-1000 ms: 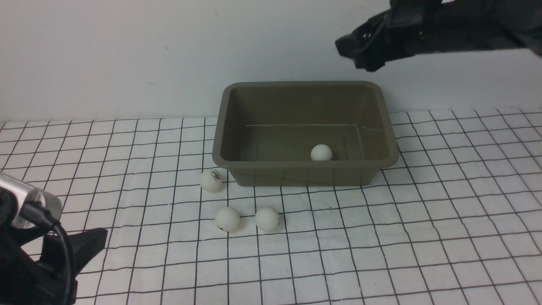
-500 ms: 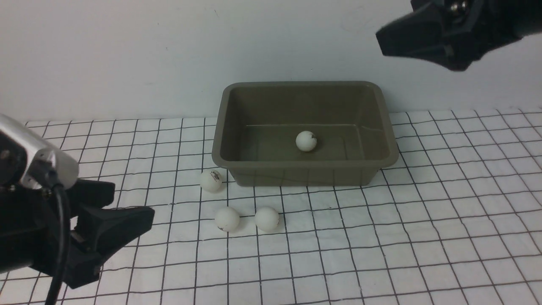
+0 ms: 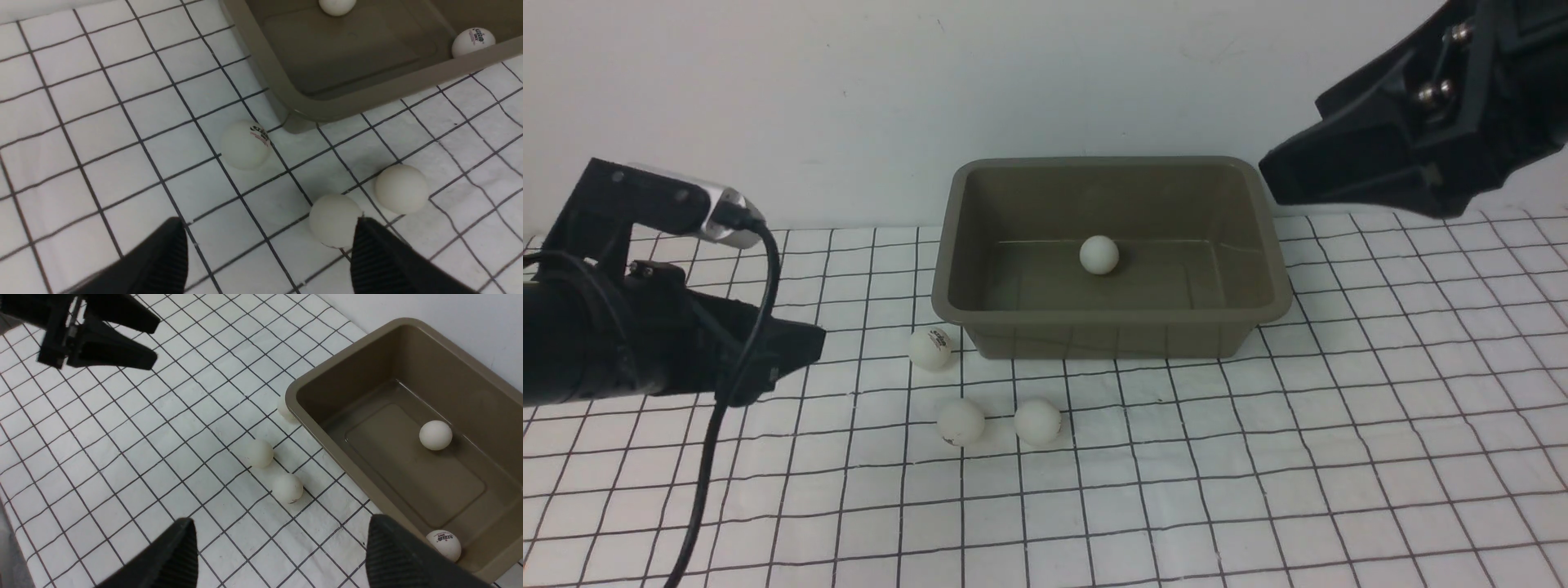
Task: Put the table tennis balls into the box on the white checkered tablecloth.
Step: 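Reach for and grasp a ping pong ball on the table beside the basket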
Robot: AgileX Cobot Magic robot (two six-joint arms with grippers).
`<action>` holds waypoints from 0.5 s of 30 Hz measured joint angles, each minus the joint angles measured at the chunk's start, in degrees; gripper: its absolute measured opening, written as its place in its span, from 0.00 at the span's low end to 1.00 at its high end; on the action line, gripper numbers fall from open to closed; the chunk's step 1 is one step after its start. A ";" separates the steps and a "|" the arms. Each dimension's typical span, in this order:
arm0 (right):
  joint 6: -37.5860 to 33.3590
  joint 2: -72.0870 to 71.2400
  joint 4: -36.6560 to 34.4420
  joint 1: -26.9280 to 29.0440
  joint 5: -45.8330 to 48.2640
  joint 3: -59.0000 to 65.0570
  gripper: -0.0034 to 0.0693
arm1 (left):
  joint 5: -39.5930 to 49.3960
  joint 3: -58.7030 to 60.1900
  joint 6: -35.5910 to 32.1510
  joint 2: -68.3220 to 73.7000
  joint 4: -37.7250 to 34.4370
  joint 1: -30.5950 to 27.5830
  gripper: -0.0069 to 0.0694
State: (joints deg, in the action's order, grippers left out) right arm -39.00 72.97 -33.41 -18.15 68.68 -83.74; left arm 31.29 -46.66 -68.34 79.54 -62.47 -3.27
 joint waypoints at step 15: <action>0.25 0.00 -0.19 0.00 0.19 0.00 0.71 | 3.37 -11.88 -20.64 19.94 -4.62 0.00 0.72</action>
State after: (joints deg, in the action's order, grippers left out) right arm -38.76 72.97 -33.60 -18.15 68.87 -83.74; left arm 34.66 -58.54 -88.98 99.48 -67.08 -3.27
